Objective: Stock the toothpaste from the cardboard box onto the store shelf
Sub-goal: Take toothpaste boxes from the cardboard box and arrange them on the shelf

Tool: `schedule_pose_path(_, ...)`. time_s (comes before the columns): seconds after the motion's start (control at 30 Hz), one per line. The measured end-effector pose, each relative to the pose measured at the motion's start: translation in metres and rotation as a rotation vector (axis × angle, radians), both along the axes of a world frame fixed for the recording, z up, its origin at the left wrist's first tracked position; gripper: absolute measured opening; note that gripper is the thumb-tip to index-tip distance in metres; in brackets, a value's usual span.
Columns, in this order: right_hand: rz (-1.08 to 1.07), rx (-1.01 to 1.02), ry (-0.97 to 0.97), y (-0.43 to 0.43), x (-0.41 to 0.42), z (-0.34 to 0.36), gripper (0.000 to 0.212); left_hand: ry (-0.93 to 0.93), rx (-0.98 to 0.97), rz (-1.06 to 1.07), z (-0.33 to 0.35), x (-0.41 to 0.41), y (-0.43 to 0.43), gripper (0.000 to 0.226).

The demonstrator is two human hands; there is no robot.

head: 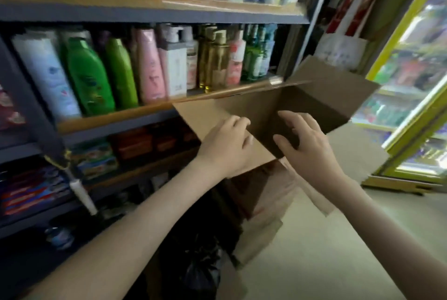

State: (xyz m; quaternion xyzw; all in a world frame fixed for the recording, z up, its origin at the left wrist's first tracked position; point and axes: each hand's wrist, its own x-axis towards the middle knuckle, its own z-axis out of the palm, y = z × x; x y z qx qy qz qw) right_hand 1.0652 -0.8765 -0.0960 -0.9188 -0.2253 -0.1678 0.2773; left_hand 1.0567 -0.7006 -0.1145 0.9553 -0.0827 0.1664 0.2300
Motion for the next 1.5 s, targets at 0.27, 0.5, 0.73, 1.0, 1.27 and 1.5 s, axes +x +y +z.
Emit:
schedule_pose_path(0.27,-0.029,-0.073,-0.008,-0.113,0.093,-0.004,0.048,0.215,0.204,-0.025,-0.009,0.097,-0.093,0.053)
schedule_pose_path(0.5,0.094,-0.191,0.074,-0.120,0.180,-0.030,0.051,0.339,0.356,0.125,-0.046,0.177,-0.092,0.080)
schedule_pose_path(0.73,0.265,-0.298,0.082,-0.105,0.291,-0.046,0.059,0.331,0.461,0.349,-0.069,0.266,-0.053,0.092)
schedule_pose_path(1.0,0.440,-0.402,0.019,-0.059,0.371,-0.077,0.080,0.350,0.644,0.492,-0.088,0.301,-0.031,0.098)
schedule_pose_path(1.27,0.598,-0.452,-0.087,-0.009,0.406,-0.121,0.100,0.443,0.771,0.570,-0.105,0.294,-0.002,0.109)
schedule_pose_path(1.5,0.854,-0.593,-0.107,0.008,0.410,-0.186,0.110,0.389,0.836,0.552,-0.113,0.294,0.004,0.118)
